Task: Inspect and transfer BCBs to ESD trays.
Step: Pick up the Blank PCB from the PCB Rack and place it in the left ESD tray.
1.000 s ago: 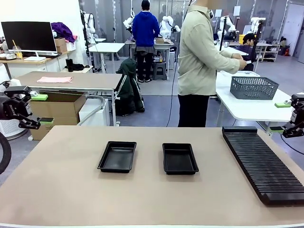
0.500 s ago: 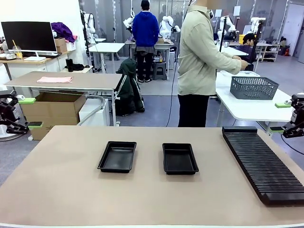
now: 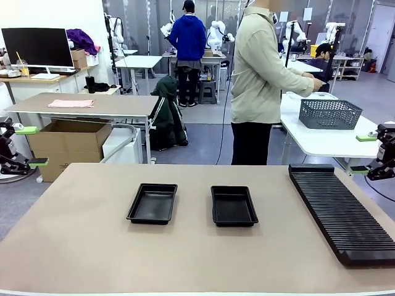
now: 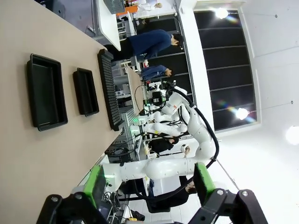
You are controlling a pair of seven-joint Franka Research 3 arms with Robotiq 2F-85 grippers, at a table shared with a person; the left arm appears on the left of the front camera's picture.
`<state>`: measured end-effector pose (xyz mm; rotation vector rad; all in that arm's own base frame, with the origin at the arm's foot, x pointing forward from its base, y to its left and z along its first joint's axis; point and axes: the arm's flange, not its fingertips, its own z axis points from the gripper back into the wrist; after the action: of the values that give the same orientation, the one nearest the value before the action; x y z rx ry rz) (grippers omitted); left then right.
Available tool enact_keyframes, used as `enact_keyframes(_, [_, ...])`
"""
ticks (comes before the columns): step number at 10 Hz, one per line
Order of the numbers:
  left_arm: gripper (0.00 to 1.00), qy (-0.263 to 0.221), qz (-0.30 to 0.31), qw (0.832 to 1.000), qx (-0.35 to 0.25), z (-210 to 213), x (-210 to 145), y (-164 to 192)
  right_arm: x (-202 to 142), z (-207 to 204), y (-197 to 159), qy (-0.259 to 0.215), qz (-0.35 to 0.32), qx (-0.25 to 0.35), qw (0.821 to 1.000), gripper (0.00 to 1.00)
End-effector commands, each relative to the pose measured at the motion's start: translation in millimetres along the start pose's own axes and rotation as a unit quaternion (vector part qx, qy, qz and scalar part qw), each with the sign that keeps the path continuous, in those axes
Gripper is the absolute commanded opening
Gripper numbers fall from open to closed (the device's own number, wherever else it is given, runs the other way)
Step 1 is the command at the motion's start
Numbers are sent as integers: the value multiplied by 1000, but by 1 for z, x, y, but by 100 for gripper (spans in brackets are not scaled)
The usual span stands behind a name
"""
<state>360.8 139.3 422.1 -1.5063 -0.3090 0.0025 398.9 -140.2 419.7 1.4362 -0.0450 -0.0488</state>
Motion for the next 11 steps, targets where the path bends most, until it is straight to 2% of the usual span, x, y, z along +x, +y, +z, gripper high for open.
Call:
enact_keyframes(1, [100,4,2,1000,-2,7,-4,-1,-1,-2,0,-6,-10,-16,1000,100])
enact_keyframes(7, [100,11,3,1000,1,5,-6,-8,2,1,4,-26,17,-9,999,100])
enact_keyframes(8, [100,-2,-2,1000,0,2,1,-3,2,3,1,-13,6,-11,1000,100])
enact_keyframes(11, [100,-2,-2,1000,0,2,1,-3,2,3,1,-13,6,-11,1000,100])
